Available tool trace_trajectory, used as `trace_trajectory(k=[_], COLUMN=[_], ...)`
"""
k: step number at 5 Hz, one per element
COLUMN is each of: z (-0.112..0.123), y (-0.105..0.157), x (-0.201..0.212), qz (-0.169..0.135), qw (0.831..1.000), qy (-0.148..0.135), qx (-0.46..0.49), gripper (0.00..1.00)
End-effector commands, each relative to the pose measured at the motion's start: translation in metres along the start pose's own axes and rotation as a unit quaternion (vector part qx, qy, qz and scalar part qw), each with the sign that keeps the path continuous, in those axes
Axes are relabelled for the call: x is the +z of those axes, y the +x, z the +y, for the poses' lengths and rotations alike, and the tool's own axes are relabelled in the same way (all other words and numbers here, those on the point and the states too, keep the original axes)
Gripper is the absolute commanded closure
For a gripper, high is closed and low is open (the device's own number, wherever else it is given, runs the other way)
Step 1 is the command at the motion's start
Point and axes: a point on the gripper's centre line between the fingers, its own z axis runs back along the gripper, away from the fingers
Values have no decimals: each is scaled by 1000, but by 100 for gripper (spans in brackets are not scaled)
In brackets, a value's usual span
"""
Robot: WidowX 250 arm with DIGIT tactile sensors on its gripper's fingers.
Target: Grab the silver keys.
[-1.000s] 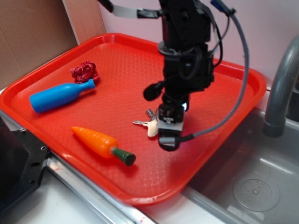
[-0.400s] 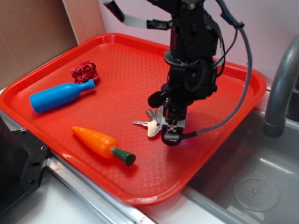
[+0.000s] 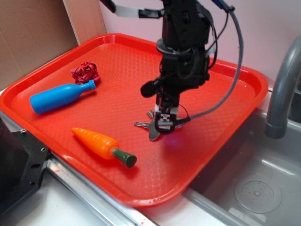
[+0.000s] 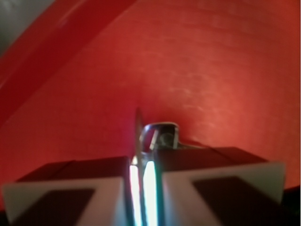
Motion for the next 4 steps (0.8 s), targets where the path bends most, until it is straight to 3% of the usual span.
trace_trajectory(k=[1,2,3,4], z=[11,26,40,45], y=[-24,-44,-75,-96], x=[79,105,122,134], qz=[-19,-16,-46,-72], qw=[976,943,905,881], qy=[27,-7,-46,-28], qx=[214,332,420,467], gripper=[100,100,100,100])
